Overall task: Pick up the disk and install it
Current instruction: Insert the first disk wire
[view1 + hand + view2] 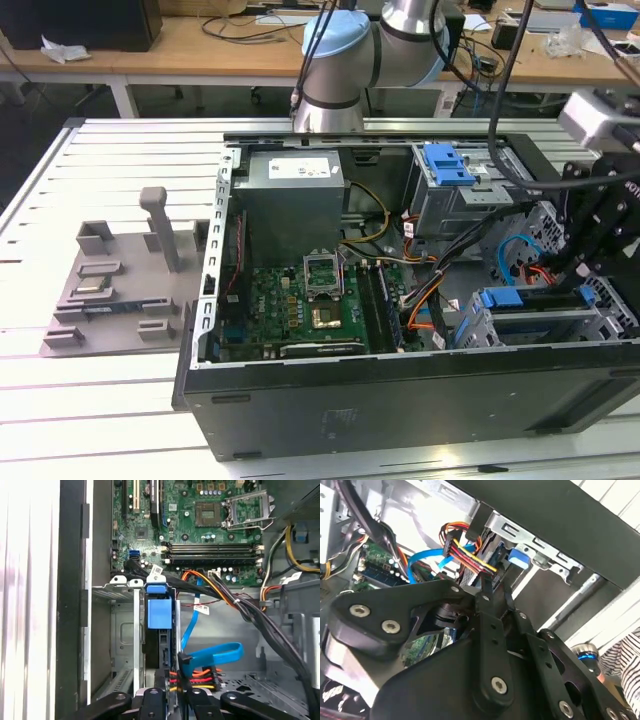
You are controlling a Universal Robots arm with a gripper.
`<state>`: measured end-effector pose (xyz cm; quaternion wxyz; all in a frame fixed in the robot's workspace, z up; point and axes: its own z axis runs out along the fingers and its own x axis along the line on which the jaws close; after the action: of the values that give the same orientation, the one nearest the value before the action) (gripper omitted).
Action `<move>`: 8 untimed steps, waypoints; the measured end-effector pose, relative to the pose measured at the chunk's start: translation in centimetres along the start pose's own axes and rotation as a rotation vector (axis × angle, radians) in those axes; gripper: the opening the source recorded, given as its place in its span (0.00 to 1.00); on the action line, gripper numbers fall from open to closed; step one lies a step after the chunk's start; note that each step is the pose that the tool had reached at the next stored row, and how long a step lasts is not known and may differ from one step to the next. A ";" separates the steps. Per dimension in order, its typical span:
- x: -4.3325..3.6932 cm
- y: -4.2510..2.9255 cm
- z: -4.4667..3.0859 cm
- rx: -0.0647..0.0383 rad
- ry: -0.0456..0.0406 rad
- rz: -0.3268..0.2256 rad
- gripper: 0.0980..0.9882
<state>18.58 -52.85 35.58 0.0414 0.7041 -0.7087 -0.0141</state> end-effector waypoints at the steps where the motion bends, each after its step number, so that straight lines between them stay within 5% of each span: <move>1: -0.07 0.04 -0.45 0.000 0.0000 0.000 0.15; 3: -0.15 0.09 -1.15 0.000 0.0003 0.000 0.01; 8: -0.24 0.19 -2.37 0.000 0.0006 0.000 0.01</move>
<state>18.58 -52.52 37.95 0.0415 0.7041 -0.7087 -0.0138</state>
